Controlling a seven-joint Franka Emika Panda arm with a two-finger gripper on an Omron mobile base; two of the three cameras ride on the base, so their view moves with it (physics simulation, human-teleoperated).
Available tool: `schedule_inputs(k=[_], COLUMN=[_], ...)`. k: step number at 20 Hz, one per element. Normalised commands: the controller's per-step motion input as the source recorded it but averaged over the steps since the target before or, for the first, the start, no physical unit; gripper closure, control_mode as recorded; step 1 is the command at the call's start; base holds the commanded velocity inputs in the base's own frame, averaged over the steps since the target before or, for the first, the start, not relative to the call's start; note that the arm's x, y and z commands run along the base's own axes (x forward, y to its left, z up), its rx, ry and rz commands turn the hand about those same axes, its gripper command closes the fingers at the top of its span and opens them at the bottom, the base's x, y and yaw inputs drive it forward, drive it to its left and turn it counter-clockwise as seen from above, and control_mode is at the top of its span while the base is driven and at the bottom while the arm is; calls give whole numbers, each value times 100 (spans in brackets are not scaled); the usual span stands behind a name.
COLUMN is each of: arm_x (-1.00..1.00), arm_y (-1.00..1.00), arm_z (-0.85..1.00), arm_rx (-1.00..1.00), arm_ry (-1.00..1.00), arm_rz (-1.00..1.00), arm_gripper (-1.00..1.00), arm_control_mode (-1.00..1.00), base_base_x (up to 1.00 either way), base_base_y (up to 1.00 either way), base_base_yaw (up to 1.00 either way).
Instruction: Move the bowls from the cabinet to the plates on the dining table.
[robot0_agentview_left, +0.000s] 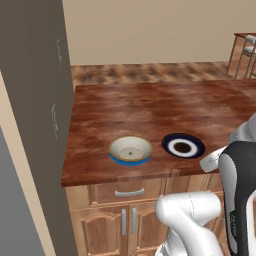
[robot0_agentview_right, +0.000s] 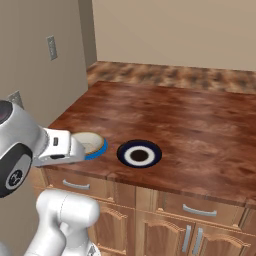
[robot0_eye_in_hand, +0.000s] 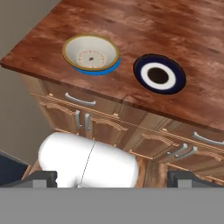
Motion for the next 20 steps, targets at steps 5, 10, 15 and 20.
schedule_inputs(k=[5,10,15,20], arm_x=[-1,0,0,0], arm_y=[1,0,0,0], arm_z=[5,0,0,0], arm_rx=[0,0,0,0], arm_ry=[0,0,0,0], arm_rz=[0,0,0,0], arm_gripper=[-100,-100,-100,-100], arm_control_mode=[-100,-100,-100,-100], base_base_x=[0,0,0,0], base_base_y=[0,0,0,0], base_base_yaw=[0,0,0,0])
